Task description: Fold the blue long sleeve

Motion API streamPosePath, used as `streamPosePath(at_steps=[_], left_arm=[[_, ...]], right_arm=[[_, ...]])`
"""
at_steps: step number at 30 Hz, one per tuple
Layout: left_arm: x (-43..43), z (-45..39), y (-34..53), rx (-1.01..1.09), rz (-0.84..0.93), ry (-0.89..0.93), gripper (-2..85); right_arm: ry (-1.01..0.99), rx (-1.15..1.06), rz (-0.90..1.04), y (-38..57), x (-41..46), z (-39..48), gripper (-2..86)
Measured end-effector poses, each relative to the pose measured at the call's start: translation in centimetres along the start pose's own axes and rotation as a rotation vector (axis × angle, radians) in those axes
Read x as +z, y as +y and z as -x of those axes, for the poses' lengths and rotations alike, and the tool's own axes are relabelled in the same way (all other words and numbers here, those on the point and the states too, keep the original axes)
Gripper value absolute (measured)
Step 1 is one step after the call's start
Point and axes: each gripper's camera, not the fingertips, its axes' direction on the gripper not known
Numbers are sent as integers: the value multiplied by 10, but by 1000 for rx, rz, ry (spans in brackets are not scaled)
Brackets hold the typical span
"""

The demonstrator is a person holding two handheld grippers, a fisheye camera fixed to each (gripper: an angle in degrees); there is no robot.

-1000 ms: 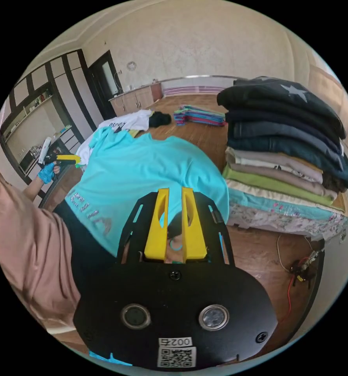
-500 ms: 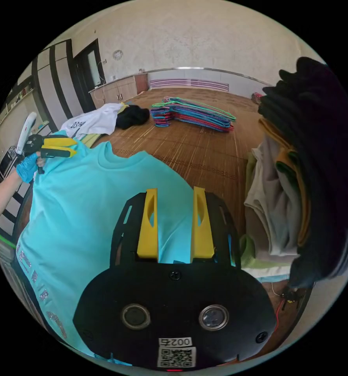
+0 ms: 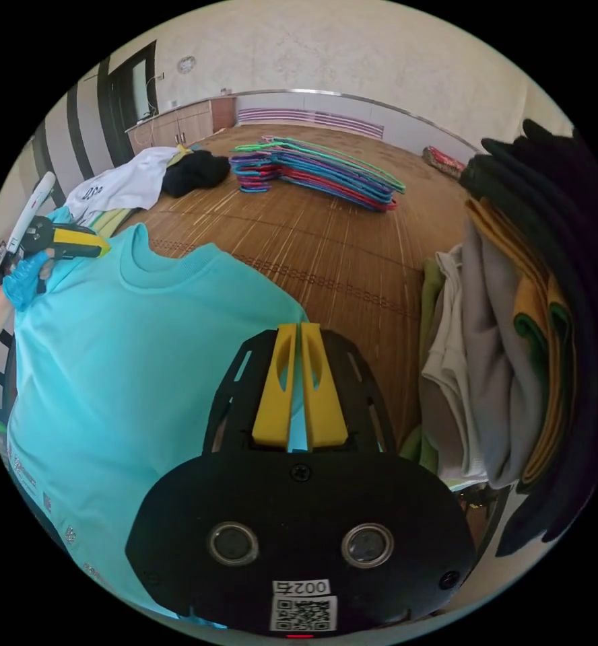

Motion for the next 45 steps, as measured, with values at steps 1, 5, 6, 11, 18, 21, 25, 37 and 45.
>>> streamPosePath(at_steps=[1,5,6,11,18,21,25,37,45], left_arm=[[0,0,-3,-9,-12,-20,-7],[-15,6,-8,-76,-128,-104,-9],[-16,7,-10,-85,-137,-119,-10],[3,17,-30,-85,-75,-97,-10],[17,28,-41,-77,-54,-11,-11],[23,32,-45,-59,-33,31,-9],[25,34,-48,-50,-26,49,-8],[-46,28,-12,-80,-323,-92,-10],[-94,50,-6,-198,-429,-151,-10]], right_arm=[[26,4,-25,-7,-2,2,-8],[64,18,-103,-27,-10,7,-9],[116,14,-175,-32,-15,10,-9],[0,-38,-197,-91,-19,10,-4],[-201,-145,83,-116,61,41,105],[-220,-138,127,-102,88,49,122],[-249,-81,85,-83,100,46,90],[102,11,-275,-77,5,73,-9],[166,-41,-375,-110,-23,82,-9]])
